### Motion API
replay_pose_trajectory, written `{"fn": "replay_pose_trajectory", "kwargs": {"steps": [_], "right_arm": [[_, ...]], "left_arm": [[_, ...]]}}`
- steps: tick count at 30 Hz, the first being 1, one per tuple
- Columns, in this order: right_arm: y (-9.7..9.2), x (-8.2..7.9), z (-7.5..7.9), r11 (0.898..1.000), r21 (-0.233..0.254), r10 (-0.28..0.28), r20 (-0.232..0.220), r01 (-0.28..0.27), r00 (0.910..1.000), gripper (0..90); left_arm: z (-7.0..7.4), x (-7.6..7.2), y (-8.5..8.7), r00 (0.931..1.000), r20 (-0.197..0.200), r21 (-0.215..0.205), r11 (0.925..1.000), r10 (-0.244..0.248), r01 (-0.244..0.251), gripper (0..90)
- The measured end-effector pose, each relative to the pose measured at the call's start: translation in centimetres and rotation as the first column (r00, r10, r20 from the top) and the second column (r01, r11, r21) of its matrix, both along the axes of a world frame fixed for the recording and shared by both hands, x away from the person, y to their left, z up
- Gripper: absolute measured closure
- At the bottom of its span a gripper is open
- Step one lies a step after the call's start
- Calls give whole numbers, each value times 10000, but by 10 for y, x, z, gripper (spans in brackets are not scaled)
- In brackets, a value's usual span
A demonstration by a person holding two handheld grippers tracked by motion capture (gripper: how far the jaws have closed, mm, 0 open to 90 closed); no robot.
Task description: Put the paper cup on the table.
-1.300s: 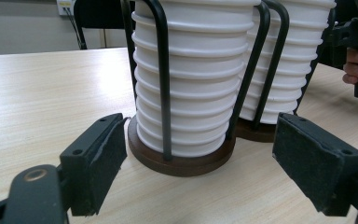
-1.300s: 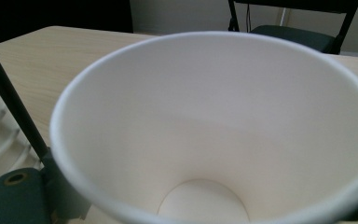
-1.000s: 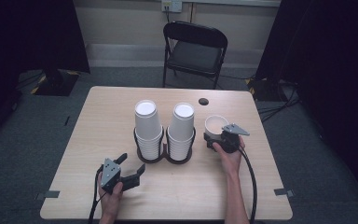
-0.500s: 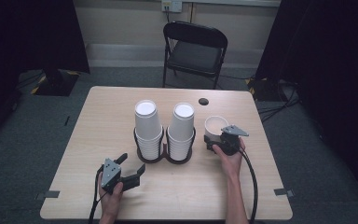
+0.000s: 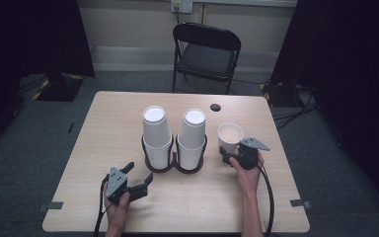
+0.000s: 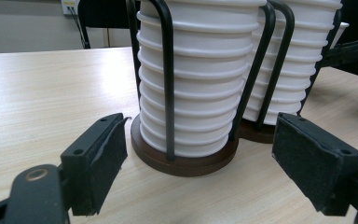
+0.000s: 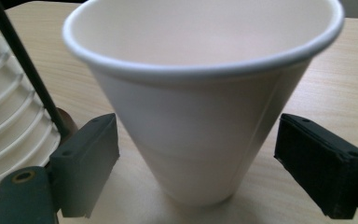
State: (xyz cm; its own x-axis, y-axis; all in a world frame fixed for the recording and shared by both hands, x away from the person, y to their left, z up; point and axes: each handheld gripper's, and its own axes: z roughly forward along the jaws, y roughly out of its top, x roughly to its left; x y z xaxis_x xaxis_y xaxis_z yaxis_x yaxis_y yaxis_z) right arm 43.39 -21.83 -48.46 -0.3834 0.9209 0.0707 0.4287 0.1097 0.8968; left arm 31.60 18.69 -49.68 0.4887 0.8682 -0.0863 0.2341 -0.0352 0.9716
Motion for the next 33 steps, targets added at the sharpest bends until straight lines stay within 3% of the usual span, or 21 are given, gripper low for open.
{"fn": "replay_pose_trajectory", "kwargs": {"steps": [2,13,18,25,33], "right_arm": [[0,-4,0,9999,-107,-14,-105,13,9999,130],[-2,-34,13,9994,306,-201,551,184,9983,133],[1,-49,14,9985,501,-259,524,233,9983,139],[10,-67,15,9969,787,-8,747,-51,9972,142],[26,-84,19,9921,989,670,1049,-774,9922,184]], "left_arm": [[0,0,0,10000,0,1,10000,2,-2,175],[0,0,-1,9999,-22,21,9999,154,-154,182],[0,-1,-3,9997,72,300,9992,246,-248,183],[0,-1,-2,9997,17,32,9996,263,-263,183],[0,-3,-2,9994,95,24,9994,332,-332,183]]}}
